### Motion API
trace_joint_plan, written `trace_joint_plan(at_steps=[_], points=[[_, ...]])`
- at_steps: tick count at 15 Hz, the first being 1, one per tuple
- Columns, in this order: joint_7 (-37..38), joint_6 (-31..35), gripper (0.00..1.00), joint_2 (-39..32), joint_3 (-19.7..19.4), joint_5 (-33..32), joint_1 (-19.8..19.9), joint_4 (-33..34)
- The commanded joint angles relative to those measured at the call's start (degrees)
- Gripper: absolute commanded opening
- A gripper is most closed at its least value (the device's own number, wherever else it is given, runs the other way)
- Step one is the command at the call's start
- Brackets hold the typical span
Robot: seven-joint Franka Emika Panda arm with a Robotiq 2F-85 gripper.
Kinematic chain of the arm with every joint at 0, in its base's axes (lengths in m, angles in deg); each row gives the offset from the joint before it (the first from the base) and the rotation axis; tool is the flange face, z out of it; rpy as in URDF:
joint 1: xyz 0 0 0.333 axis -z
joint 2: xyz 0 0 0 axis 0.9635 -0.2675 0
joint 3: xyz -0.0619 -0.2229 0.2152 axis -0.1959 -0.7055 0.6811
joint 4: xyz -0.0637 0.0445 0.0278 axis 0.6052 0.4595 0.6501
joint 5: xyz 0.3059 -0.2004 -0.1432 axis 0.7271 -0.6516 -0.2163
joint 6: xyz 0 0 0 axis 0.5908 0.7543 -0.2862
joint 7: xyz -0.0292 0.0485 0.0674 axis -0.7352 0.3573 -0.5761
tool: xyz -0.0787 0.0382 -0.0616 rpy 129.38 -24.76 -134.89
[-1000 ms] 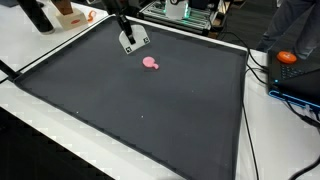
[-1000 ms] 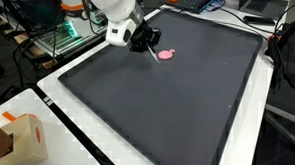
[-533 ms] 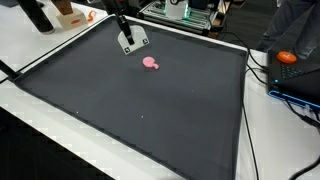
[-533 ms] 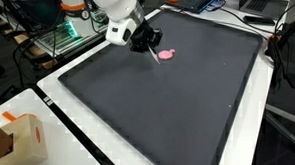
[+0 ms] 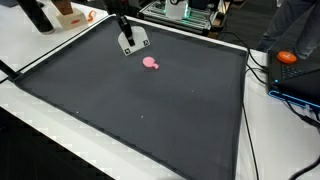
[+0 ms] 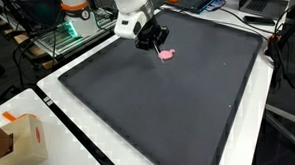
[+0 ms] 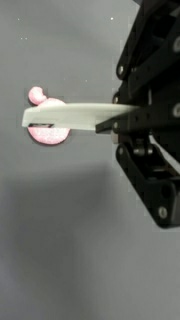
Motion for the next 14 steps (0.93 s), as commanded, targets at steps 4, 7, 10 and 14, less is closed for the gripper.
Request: trace_joint_plan(at_steps=[4,7,10,14], points=[[12.6,-1.1,0.01,-1.1,0.1,-15.7,-3.3,4.5],[17.8,-3.1,0.01,-2.1,0.3,-23.4,-5.2,7.4],[22.3,-6.7,0.01,-3.4,0.4,-30.9,-7.3,10.8],[25.3,-11.9,0.01,-5.7,0.9,-38.2,-10.0,15.4]])
